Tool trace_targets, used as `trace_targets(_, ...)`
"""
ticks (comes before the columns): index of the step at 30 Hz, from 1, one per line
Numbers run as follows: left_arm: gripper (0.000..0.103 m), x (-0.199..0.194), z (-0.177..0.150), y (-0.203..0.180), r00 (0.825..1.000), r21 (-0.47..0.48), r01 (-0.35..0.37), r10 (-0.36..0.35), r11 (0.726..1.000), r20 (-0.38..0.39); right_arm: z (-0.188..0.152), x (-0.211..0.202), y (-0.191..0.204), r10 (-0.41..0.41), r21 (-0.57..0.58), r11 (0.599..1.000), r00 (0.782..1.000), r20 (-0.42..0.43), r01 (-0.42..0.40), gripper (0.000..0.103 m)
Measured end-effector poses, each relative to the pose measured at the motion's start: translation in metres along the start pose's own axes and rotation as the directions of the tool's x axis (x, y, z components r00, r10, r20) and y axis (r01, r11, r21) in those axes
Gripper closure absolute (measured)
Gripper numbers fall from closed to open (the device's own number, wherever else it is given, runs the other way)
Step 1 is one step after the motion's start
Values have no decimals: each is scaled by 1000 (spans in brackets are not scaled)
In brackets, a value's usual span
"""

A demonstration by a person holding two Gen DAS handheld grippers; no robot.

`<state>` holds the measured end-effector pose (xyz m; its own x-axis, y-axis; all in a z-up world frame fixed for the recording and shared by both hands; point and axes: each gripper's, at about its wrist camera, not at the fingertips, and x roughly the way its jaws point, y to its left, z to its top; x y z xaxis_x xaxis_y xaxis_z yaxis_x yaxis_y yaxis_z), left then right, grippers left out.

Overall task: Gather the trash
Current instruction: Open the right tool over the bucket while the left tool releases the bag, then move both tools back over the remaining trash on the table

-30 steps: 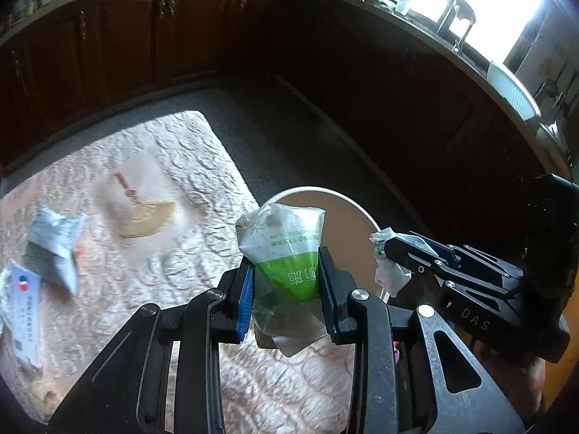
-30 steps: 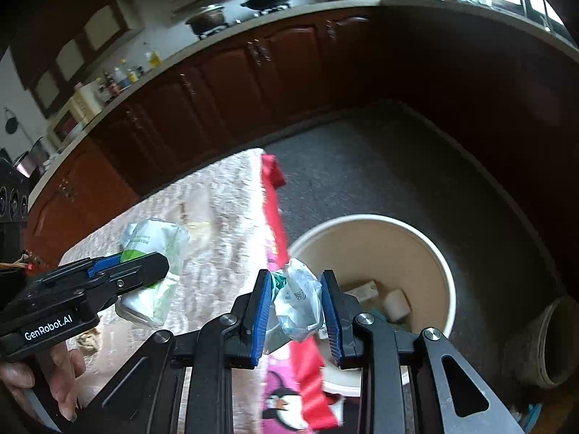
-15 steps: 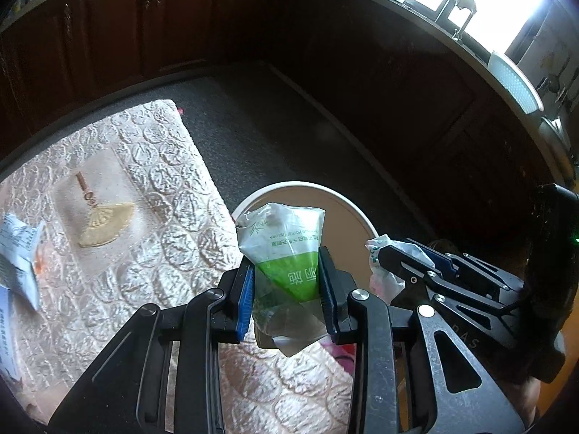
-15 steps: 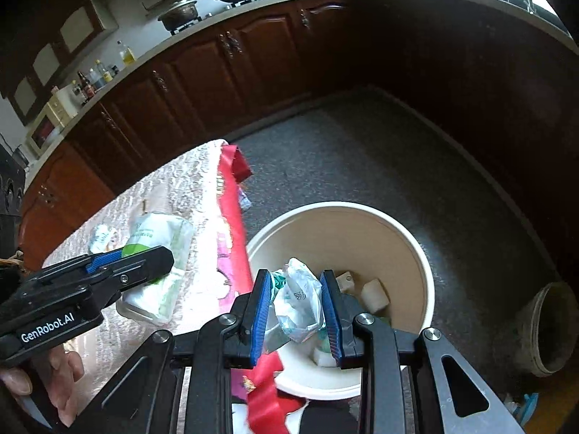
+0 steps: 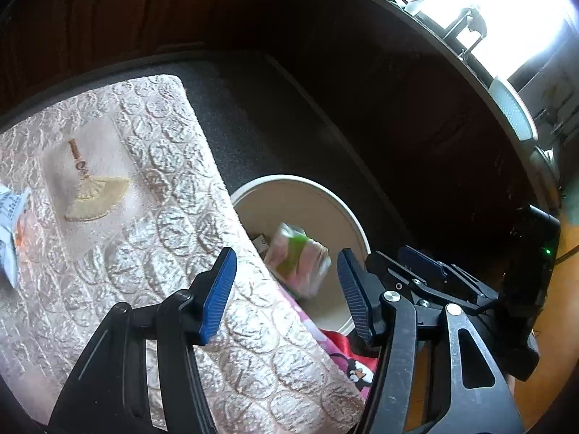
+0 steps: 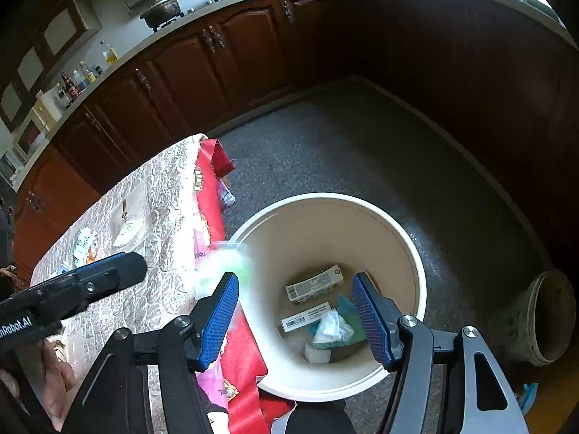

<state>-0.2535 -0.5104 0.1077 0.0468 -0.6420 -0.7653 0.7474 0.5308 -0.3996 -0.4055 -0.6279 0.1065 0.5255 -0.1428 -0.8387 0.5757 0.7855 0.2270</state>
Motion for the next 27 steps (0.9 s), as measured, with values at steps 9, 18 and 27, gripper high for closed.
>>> trace_targets(9,46,-24,-11,13,993,30,-101,99,994,57,0,0,11,12,-12,1000,1000,6,-12,41)
trace_targets(18,46,-45,-17,17,982,36,-157,152,987,110,-3,-6,36,14,-63,998,1000,25,-13,39)
trace_targets(27,46,-77,-25,33,959,22,-228,221,973,177,-3,-18,67,42,-115,993,998,56,-35,38)
